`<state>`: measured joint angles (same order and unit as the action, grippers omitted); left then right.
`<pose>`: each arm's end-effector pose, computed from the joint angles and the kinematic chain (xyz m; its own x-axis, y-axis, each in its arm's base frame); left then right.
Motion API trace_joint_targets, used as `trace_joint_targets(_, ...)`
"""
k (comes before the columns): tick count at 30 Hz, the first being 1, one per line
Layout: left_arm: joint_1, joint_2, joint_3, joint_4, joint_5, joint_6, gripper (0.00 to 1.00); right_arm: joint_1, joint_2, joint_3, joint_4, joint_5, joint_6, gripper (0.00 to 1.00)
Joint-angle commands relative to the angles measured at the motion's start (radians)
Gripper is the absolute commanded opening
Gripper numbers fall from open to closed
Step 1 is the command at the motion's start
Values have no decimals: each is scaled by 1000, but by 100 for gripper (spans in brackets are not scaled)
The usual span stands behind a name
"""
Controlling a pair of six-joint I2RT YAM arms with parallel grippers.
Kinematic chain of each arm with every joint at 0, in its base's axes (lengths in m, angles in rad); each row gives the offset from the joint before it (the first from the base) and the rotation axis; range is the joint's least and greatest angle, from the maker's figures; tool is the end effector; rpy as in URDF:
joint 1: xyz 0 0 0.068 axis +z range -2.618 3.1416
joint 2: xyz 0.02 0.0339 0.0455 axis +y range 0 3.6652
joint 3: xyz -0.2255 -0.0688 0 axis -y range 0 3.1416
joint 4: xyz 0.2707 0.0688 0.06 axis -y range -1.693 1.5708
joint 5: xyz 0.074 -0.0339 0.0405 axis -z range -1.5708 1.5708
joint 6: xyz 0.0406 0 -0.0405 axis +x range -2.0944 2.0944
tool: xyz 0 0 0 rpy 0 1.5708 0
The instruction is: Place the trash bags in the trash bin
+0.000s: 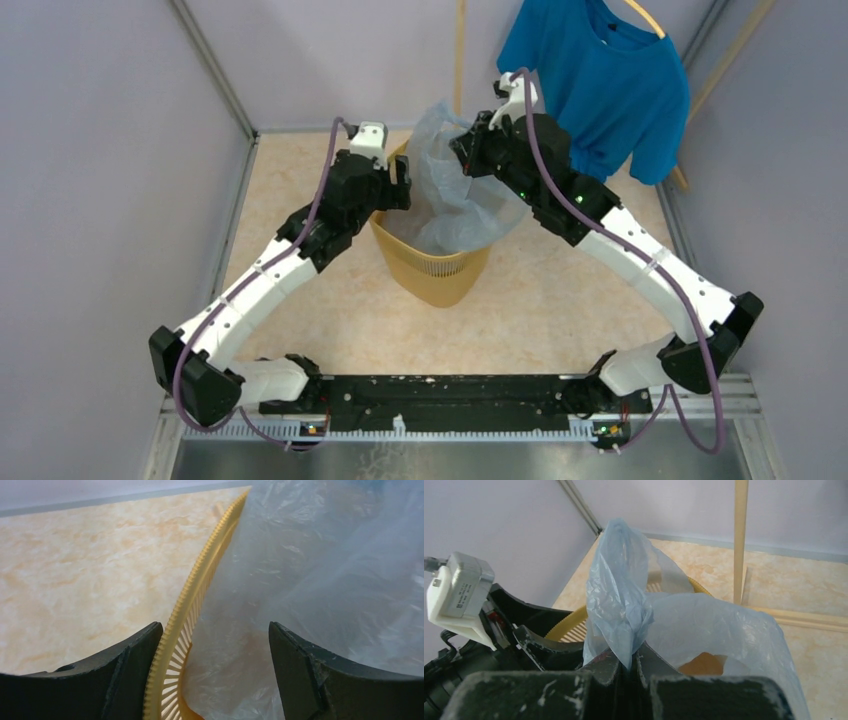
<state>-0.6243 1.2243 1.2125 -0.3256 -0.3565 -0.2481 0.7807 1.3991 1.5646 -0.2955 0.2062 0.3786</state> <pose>0.2684 -0.1759 0.3453 -0.3293 -0.0464 -0.9431 0.2060 0.9712 -0.1197 0.2555 0.2414 0.4247 -0.2869 0.2251 -0.9312 -0.4720 0.8126 0.3418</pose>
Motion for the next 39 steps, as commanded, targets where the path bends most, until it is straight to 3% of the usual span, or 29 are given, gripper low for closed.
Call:
trace_joint_targets(1,-2,10,79,52,216,40,85,-9,-43,-6,47,16,2,0)
trace_joint_targets(5,-2,-38,137,-58,217,30,98,-8,-43,-8,49,0,3,0)
trace_joint_targets(14,-3,-227,253,-257,235,-33,99,-8,-43,-13,118,-99,-8,0)
trace_joint_targets(19,-3,-181,371,-178,509,-228,99,-5,-28,-32,206,-295,-37,0)
trace_joint_targets(23,-1,-76,471,-172,523,-455,99,9,-26,-40,226,-344,-71,0)
trace_joint_targets(27,2,44,589,-229,534,-584,96,23,-35,-50,220,-340,-102,0)
trace_joint_targets(31,7,90,607,-219,520,-653,91,33,-34,-53,211,-340,-127,0)
trace_joint_targets(37,14,127,610,-215,471,-674,78,46,-28,-51,195,-318,-154,0)
trace_joint_targets(39,14,139,611,-219,469,-681,69,50,-28,-50,191,-311,-158,0)
